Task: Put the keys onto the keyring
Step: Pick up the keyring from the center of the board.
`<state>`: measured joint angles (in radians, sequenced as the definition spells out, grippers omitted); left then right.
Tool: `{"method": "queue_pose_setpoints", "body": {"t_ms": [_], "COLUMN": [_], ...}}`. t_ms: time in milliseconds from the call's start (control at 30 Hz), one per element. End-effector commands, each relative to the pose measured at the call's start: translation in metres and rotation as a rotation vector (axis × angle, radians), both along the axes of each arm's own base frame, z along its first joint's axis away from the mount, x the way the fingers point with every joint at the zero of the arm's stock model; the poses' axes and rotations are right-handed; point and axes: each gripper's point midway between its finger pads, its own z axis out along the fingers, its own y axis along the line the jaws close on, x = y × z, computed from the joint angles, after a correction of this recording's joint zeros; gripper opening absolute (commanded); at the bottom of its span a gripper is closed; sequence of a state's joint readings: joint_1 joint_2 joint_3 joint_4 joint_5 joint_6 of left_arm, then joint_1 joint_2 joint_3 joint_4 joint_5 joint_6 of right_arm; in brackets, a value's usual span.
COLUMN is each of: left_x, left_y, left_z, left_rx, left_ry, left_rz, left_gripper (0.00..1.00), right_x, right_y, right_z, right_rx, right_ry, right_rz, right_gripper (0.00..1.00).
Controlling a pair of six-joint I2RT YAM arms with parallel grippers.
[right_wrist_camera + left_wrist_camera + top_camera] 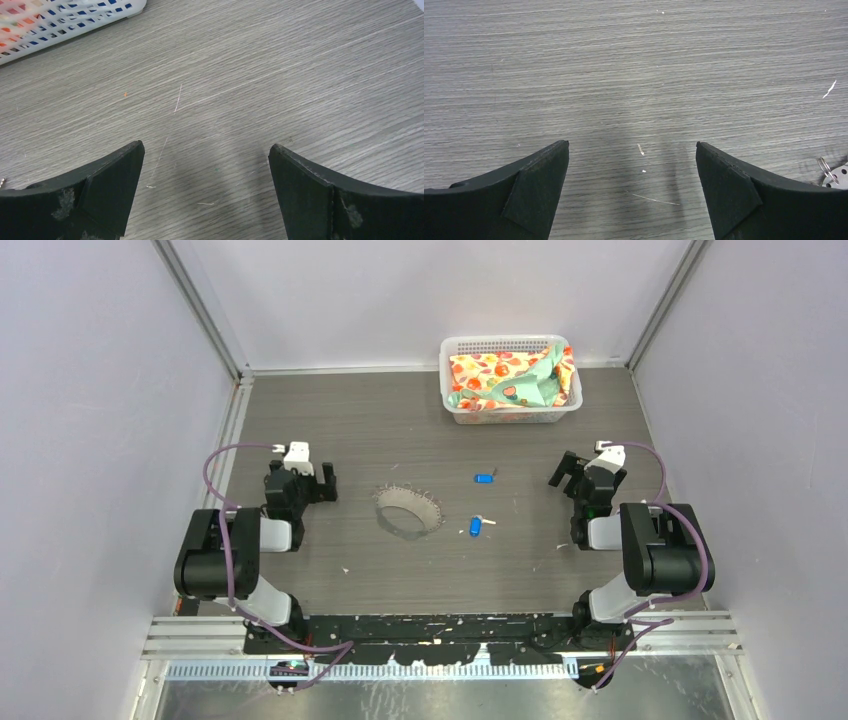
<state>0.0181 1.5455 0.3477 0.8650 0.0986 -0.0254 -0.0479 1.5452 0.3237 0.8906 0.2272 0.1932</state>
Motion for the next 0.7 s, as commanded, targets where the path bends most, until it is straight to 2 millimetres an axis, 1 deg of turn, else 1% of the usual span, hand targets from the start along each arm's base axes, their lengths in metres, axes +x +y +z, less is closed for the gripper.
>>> {"method": "queue_pose_setpoints", "body": {"t_ms": [0,67,100,133,167,200,233,267,300,333,400,433,467,500,533,567,600,633,667], "left_x": [0.015,0.015,0.017,0.020,0.022,0.024,0.024,0.022,0.021,0.017,0.010,0.002,-0.001,-0.005,-0.009,-0.011,-0.015,-0.018,-0.020], "left_y": [-0.002,0.002,0.005,0.006,0.003,-0.001,-0.005,-0.009,-0.013,-0.017,-0.020,-0.022,-0.023,-0.025,-0.027,-0.028,-0.030,-0.032,-0.034], "left_z": [0.023,0.027,0.034,0.044,0.053,0.062,0.071,0.078,0.085,0.089,0.093,0.091,0.094,0.095,0.097,0.101,0.101,0.104,0.108], "left_rx": [0.000,-0.012,-0.022,-0.033,-0.035,-0.027,-0.030,-0.031,-0.023,-0.021,-0.011,-0.007,0.000,0.001,0.001,0.000,-0.005,-0.009,-0.013], "left_ry": [-0.090,-0.093,-0.082,-0.062,-0.019,0.020,0.067,0.113,0.148,0.187,0.250,0.295,0.314,0.339,0.358,0.367,0.381,0.388,0.389], "left_rz": [-0.020,-0.002,0.008,0.000,-0.021,-0.055,-0.089,-0.115,-0.149,-0.184,-0.223,-0.242,-0.262,-0.281,-0.300,-0.315,-0.328,-0.342,-0.353], "left_gripper": [1.00,1.00,1.00,1.00,1.00,1.00,1.00,1.00,1.00,1.00,1.00,1.00,1.00,1.00,1.00,1.00,1.00,1.00,1.00], "right_x": [0.013,0.008,0.009,0.011,0.012,0.008,0.011,0.012,0.015,0.016,0.015,0.018,0.020,0.019,0.014,0.007,-0.002,-0.011,-0.022], "right_y": [-0.008,-0.023,-0.028,-0.026,-0.021,-0.017,-0.010,0.004,0.013,0.021,0.037,0.053,0.072,0.096,0.119,0.138,0.160,0.182,0.200], "right_z": [0.023,0.036,0.048,0.061,0.072,0.079,0.096,0.106,0.116,0.124,0.128,0.131,0.133,0.131,0.126,0.124,0.121,0.121,0.118], "right_rx": [-0.017,-0.019,-0.023,-0.036,-0.030,0.017,0.083,0.173,0.306,0.424,0.581,0.628,0.648,0.641,0.585,0.474,0.410,0.358,0.345], "right_ry": [-0.084,-0.088,-0.082,-0.074,-0.063,-0.038,-0.078,-0.106,-0.166,-0.206,-0.195,-0.185,-0.160,-0.112,-0.031,0.033,0.082,0.117,0.154], "right_rz": [-0.038,-0.156,-0.194,-0.194,-0.182,-0.193,-0.184,-0.145,-0.154,-0.155,-0.147,-0.069,0.030,0.101,0.145,0.169,0.197,0.240,0.265], "right_gripper": [1.00,1.00,1.00,1.00,1.00,1.00,1.00,1.00,1.00,1.00,1.00,1.00,1.00,1.00,1.00,1.00,1.00,1.00,1.00]}}
